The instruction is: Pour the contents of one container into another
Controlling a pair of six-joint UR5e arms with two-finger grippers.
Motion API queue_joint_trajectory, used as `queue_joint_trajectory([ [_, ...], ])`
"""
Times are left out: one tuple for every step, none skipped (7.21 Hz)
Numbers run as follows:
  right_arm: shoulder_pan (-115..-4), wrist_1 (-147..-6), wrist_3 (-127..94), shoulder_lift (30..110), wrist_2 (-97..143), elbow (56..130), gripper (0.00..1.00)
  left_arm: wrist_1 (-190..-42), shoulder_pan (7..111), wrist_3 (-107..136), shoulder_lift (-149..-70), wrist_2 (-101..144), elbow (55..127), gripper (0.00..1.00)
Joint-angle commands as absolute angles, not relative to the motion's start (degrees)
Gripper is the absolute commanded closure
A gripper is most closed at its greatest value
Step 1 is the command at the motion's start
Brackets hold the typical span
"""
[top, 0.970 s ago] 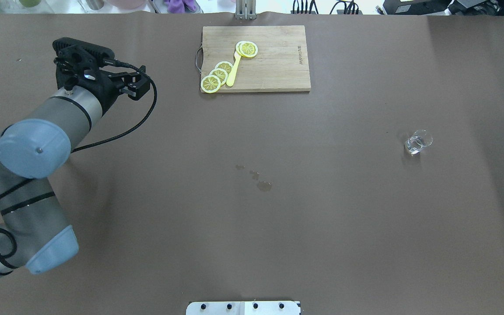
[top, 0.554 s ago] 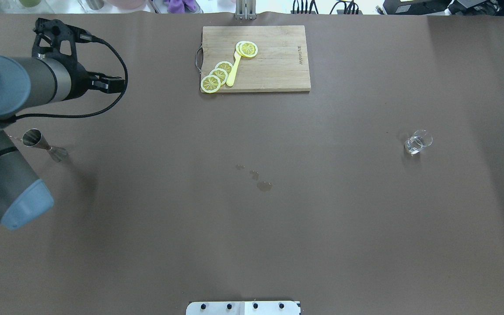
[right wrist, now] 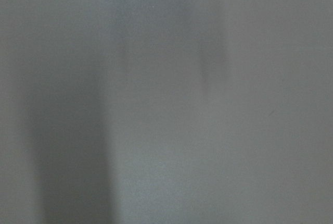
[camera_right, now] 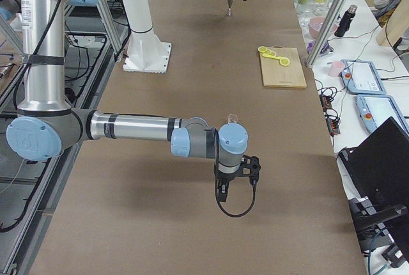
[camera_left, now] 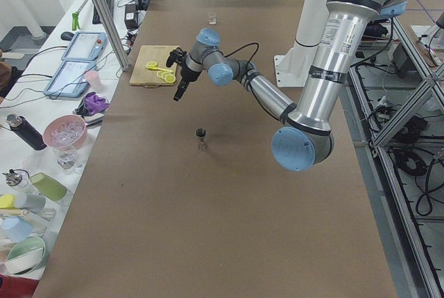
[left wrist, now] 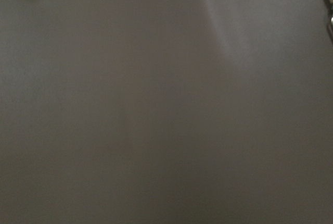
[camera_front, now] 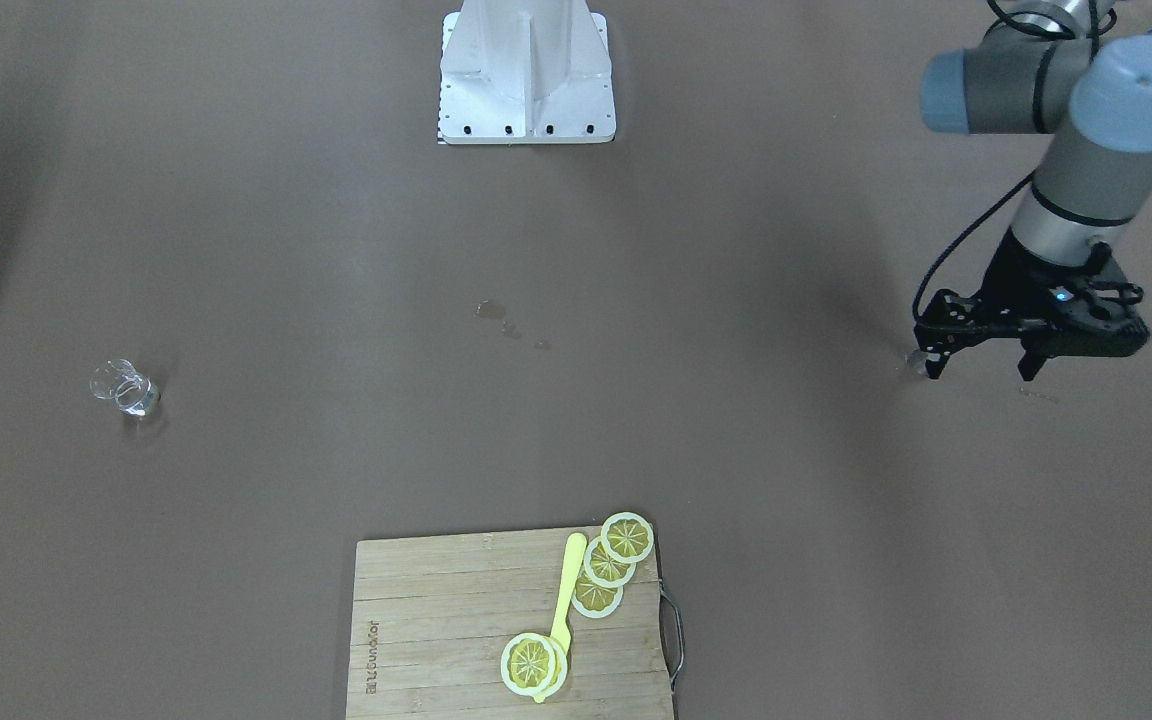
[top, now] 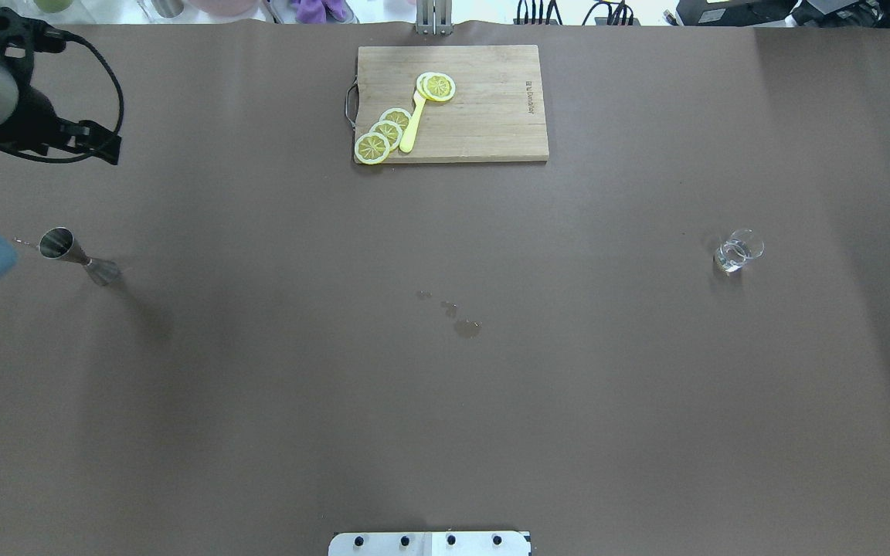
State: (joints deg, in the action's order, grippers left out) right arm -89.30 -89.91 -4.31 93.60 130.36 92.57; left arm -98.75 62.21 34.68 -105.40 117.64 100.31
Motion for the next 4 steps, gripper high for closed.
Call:
queue_joint_trajectory([
  [-89.30,-89.91,-4.31,93.60,130.43,92.37,0.00,-98.61,75.00,16.16,-104.24,128.81,88.30,0.01],
  [-89.30,-89.91,-4.31,93.60,130.43,92.29,0.00,-98.70,78.19,9.21,-103.11,129.54,85.20,0.01],
  [-89.30,-89.91,-4.31,93.52,130.43,92.20,0.00,-99.31,81.70,4.36,-99.88,130.16,84.04,0.01],
  [-89.30,-89.91,-4.31,93.43,130.52,92.20,0.00,-102.62,83.30,1.09,-95.84,130.95,84.02,0.01],
])
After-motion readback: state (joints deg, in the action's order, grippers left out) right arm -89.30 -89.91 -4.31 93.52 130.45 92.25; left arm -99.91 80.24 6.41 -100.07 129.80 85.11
